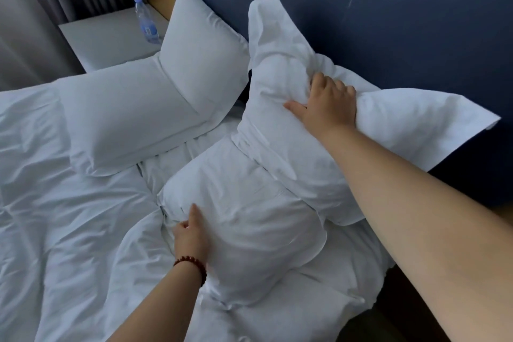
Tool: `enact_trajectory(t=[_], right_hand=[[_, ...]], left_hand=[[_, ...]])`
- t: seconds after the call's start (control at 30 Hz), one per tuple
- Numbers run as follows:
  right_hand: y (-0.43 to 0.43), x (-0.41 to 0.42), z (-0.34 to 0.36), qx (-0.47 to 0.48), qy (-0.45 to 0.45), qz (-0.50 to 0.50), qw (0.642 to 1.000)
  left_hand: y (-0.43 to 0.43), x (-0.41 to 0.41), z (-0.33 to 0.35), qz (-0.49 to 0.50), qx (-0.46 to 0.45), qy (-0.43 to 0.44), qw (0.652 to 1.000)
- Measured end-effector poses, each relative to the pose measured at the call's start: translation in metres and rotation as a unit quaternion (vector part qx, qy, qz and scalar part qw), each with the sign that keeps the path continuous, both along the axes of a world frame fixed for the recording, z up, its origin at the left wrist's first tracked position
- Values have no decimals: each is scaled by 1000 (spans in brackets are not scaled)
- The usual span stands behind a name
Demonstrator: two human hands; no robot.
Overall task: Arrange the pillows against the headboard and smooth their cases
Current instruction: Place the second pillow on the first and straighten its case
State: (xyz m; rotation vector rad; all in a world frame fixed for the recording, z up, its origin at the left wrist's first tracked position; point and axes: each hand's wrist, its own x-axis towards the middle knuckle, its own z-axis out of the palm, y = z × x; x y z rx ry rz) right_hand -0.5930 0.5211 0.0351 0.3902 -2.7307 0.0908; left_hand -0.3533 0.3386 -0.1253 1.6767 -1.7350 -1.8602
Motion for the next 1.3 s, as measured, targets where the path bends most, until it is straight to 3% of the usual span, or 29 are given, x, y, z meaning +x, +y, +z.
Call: enact_trajectory(t=[0.17, 0.3, 0.37, 0.43, 0.53, 0.6, 0.63, 0.7, 0.73, 0.77, 0.8, 0.9, 1.03, 1.1, 1.17, 1.3], right_hand=[[13, 34, -4, -44, 48, 3, 998], [25, 114, -56, -143, 79, 14, 987], [21, 164, -102, -157, 29, 33, 987], [11, 213, -148, -180, -83, 64, 978], [3, 266, -187, -254, -212, 27, 943], [0, 289, -198, -399, -296, -69, 865], [-3, 297, -201, -506, -346, -147, 776], [-13, 308, -207, -697, -407, -284, 517], [-17, 311, -210, -749, -421, -296, 417], [-22, 311, -211, -768, -433, -290, 372], [-27, 311, -209, -769, -444, -287, 359], [-46, 312, -204, -733, -485, -291, 378], [-45, 307, -198, -701, -381, -376, 471], [-34, 302, -193, -708, -343, -388, 481], [-30, 307, -196, -712, -353, -396, 459], [-44, 339, -199, -758, -463, -349, 299]], left_hand=[[-13, 21, -6, -19, 225, 41, 973], [-25, 26, -8, -70, 287, 56, 954], [-25, 29, -11, -87, 297, 49, 950], [-22, 31, -21, -86, 304, 43, 948], [-12, 38, -22, -101, 304, 73, 944], [-6, 46, -22, -97, 325, 85, 937], [-6, 50, -24, -97, 329, 89, 935], [-6, 59, -22, -81, 323, 98, 938], [-6, 64, -22, -56, 316, 95, 942], [-7, 68, -23, -27, 306, 87, 948], [-8, 72, -23, -2, 297, 79, 951], [-12, 86, -27, 58, 282, 56, 956], [-25, 91, -22, 107, 269, 47, 956], [-32, 94, -22, 114, 256, 45, 959], [-34, 101, -24, 105, 256, 39, 960], [-31, 110, -27, 66, 273, 35, 959]])
